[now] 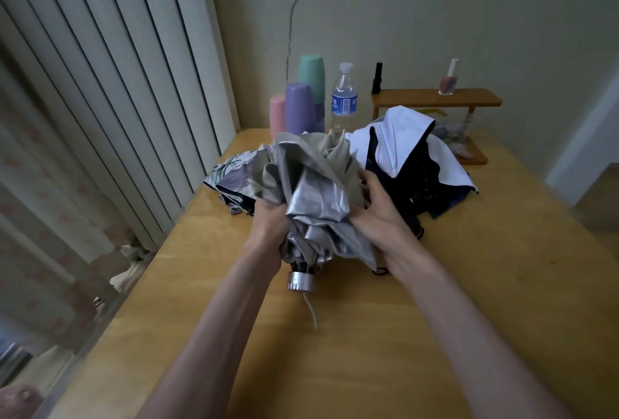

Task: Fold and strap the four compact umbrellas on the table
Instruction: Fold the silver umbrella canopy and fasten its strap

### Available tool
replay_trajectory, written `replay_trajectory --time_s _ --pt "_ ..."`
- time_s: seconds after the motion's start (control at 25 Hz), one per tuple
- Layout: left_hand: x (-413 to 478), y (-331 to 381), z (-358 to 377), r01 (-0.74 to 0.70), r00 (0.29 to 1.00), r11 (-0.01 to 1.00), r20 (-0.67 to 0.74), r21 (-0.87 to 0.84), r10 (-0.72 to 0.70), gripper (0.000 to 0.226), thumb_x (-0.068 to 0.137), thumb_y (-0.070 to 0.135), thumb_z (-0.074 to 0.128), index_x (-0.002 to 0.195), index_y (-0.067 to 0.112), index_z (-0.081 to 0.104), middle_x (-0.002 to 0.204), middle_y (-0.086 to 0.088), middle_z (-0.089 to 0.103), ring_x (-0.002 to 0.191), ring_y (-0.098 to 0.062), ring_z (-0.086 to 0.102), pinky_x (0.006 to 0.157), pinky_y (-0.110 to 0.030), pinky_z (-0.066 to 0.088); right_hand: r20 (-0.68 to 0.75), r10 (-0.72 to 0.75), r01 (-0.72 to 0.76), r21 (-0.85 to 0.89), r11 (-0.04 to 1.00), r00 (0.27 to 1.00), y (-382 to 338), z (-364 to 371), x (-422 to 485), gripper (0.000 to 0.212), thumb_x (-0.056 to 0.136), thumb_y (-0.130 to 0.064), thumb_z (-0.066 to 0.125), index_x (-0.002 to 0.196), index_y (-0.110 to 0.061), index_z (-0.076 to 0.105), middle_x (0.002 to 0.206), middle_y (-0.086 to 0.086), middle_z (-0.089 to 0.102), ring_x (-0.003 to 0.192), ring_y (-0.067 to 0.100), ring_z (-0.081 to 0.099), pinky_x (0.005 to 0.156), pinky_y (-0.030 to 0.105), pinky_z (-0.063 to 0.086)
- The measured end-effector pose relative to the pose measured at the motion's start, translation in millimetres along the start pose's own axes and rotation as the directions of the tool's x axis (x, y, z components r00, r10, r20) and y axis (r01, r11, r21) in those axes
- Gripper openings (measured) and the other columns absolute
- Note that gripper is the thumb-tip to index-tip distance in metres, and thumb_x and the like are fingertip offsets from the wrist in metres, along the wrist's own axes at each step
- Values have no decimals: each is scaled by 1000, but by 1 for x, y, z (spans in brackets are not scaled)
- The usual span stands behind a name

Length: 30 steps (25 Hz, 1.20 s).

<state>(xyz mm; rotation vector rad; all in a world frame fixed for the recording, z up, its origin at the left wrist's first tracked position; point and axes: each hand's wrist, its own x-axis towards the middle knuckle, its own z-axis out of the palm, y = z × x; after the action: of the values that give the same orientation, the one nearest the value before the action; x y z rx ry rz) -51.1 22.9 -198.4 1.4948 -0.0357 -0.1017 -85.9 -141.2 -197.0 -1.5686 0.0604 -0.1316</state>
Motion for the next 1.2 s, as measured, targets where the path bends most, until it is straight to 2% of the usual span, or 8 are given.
replay_trajectory --time_s 0.12,0.24,0.36,0.48,0.68,0.96,1.08,1.2 --pt "2 4 7 6 998 999 61 36 -8 29 111 10 45 83 11 52 64 -10 64 57 -15 53 46 -17 43 -2 36 -35 161 986 999 6 15 10 62 87 -14 86 138 -28 53 125 3 74 114 18 73 101 41 59" --pt "9 1 8 -3 990 993 142 122 -15 9 104 11 63 99 4 59 86 -15 67 81 -25 66 65 -16 54 -110 99 -74 211 975 989 1 12 14 39 87 -8 84 115 -29 66 107 1 79 94 15 78 79 33 64" --pt "6 1 -4 79 965 997 252 2 -76 38 92 17 80 126 7 67 112 -10 80 100 -27 77 82 -37 65 -117 161 -115 330 937 980 -1 -5 13 18 94 -1 73 103 -17 69 83 4 78 69 13 77 59 26 59" --pt "-6 -5 -18 194 923 969 364 -153 -127 66 83 42 81 133 3 64 123 -16 76 108 -30 74 83 -37 61 -177 205 -130 362 923 963 2 -13 14 19 102 3 59 94 -12 65 73 2 72 55 4 70 62 24 56" --pt "-32 -18 4 128 969 992 213 12 -128 99 63 71 92 140 18 59 123 -2 77 115 -23 74 104 -47 57 -278 117 -36 280 959 954 6 8 9 31 89 1 79 116 -12 72 101 6 80 90 19 79 74 32 65" --pt "-25 -14 4 103 985 993 148 -62 -93 32 83 18 88 112 18 74 105 -6 82 97 -29 79 89 -47 63 -114 42 -19 195 981 993 -4 2 15 39 92 -21 80 129 -18 69 117 0 79 113 21 74 96 38 60" --pt "-17 -18 -5 159 985 966 93 -206 -143 51 76 21 89 121 15 65 95 -13 79 74 -32 76 57 -39 61 111 75 -102 264 959 991 -15 -17 13 44 97 -37 71 137 -17 67 130 3 74 125 22 69 110 41 50" --pt "-10 -23 -10 165 977 958 172 -236 -126 70 73 25 95 131 4 61 90 -19 73 68 -34 70 56 -40 58 105 69 -80 107 991 992 -24 -14 9 57 83 -46 83 135 -31 64 125 -9 76 121 11 69 111 36 50"
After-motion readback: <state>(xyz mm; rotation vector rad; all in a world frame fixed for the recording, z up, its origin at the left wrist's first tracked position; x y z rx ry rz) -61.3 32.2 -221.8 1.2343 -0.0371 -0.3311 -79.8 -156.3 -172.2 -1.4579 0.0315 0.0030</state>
